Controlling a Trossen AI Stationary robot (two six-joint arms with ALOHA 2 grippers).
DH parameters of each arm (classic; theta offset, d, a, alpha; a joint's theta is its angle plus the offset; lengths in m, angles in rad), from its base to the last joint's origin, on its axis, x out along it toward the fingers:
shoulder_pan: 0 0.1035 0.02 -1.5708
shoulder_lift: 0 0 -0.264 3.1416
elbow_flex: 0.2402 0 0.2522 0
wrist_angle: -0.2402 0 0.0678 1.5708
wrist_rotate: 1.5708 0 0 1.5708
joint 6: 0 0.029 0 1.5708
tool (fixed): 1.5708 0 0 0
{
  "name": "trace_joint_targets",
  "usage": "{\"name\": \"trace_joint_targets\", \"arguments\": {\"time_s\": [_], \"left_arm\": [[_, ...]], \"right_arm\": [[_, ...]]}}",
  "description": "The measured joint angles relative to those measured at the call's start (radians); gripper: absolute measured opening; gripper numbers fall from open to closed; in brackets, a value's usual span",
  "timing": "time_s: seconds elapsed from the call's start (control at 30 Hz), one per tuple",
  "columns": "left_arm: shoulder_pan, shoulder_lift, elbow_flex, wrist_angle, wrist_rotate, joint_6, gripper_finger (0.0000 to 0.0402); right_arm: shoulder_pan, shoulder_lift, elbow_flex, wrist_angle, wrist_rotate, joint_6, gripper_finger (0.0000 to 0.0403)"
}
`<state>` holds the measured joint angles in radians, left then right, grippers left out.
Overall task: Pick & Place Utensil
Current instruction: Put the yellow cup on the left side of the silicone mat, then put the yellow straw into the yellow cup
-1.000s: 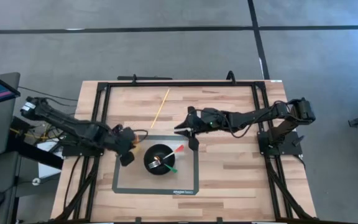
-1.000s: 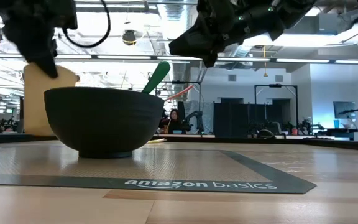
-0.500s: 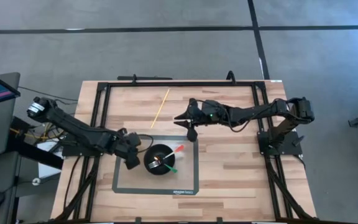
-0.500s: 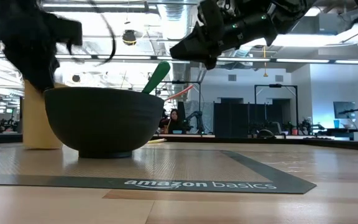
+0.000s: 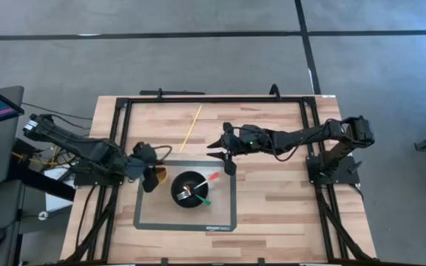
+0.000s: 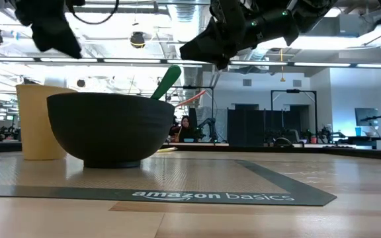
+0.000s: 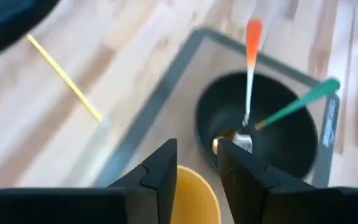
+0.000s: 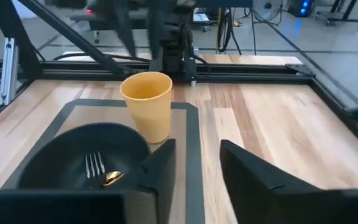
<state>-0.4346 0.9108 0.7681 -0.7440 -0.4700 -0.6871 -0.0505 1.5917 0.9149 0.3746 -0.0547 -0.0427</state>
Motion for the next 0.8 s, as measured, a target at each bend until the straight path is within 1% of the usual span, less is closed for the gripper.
{"name": "trace_joint_targets", "arguments": {"time_s": [0.1,0.17,0.27,0.33,0.4,0.57,0.63,0.7,0.8], "left_arm": [[0.000,-0.053,0.000,0.002,-0.077,0.039,0.0112],[0.000,-0.076,0.000,0.005,-0.139,0.068,0.0109],[0.000,-0.091,0.000,0.007,-0.197,0.103,0.0106],[0.000,-0.093,0.000,0.010,-0.221,0.130,0.0106],[0.000,-0.093,0.000,0.012,-0.239,0.147,0.0106],[0.018,-0.092,0.000,0.040,-0.297,0.182,0.0106],[0.044,-0.092,0.000,0.059,-0.291,0.182,0.0106],[0.064,-0.092,0.000,0.059,-0.265,0.185,0.0106],[0.095,-0.091,0.000,0.058,-0.255,0.186,0.0106]], "right_arm": [[-0.006,0.000,0.037,-0.005,-0.001,-0.057,0.0154],[-0.023,0.000,0.082,-0.041,-0.020,-0.085,0.0176],[-0.052,0.000,0.184,-0.185,-0.051,-0.095,0.0198],[-0.067,0.009,0.264,-0.304,-0.051,-0.133,0.0203],[-0.087,0.046,0.356,-0.406,-0.053,-0.172,0.0204],[-0.144,0.230,0.586,-0.671,-0.053,-0.182,0.0190],[-0.166,0.320,0.678,-0.745,-0.052,-0.235,0.0183],[-0.179,0.403,0.767,-0.857,-0.049,-0.298,0.0177],[-0.180,0.504,0.910,-0.994,-0.050,-0.262,0.0172]]}}
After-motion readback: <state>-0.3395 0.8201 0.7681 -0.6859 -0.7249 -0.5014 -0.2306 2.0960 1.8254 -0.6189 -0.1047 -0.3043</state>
